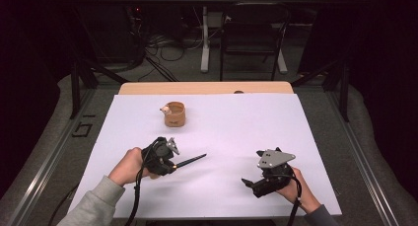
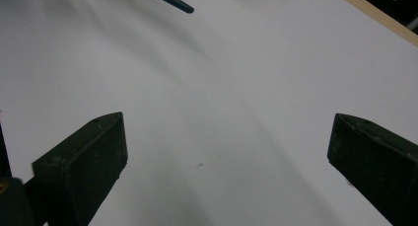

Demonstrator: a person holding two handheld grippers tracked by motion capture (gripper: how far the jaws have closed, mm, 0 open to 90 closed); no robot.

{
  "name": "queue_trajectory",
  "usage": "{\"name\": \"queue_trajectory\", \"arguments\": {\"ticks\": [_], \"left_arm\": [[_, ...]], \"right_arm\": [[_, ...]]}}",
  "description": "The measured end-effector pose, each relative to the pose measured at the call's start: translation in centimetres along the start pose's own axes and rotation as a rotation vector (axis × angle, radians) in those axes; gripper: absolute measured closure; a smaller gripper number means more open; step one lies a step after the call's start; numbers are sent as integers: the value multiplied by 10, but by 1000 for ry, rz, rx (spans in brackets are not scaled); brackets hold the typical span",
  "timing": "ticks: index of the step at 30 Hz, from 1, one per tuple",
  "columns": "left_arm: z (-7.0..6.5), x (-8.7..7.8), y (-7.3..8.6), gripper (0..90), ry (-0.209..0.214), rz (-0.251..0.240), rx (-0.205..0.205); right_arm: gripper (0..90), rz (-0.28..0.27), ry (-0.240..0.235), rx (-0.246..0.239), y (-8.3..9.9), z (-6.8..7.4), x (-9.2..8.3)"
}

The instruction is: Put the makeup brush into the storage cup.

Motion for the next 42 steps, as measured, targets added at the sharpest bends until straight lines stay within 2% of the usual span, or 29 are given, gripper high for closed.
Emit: {"name": "queue_trajectory", "arguments": {"ticks": [3,4,8,13,14,15,20,23,28,34,37,39,40,42], "left_arm": [[-1,0,-3,774,-1,-1,9],[-3,0,-6,774,3,-5,20],[-5,2,-9,774,6,1,33],[-9,3,-15,774,5,11,59],[-9,3,-16,774,5,13,65],[-10,3,-17,774,11,17,68],[-13,7,-21,774,11,22,83],[-15,8,-24,774,13,48,108],[-21,10,-30,774,16,59,141],[-27,10,-40,774,23,57,173],[-31,9,-46,774,26,55,191],[-32,9,-47,774,33,56,203],[-35,9,-50,774,21,47,210],[-37,8,-52,774,22,41,223]], "right_arm": [[0,-1,-19,-10,-4,1,4],[0,20,-45,-30,-9,2,7],[0,19,-70,-48,-14,4,13],[0,64,-127,-97,-24,7,24],[0,73,-117,-105,-27,7,25],[0,58,-137,-102,-29,7,27],[0,64,-157,-129,-41,9,34],[3,81,-163,-155,-47,11,37],[27,100,-179,-183,-52,13,43],[152,124,-205,-228,-58,18,51],[263,124,-209,-241,-60,20,54],[285,126,-211,-240,-60,21,55],[345,131,-224,-254,-61,22,57],[400,132,-229,-261,-61,23,59]]}}
Point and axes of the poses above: each handheld gripper's, and its own axes: x roughly forward along the jaws, y roughly out of its underside, z roughly to its left, the point moved 2 cm from there along x, roughly forward along the jaws, and after that the axes turned 2 degrees about -z, right-handed, at the moved point
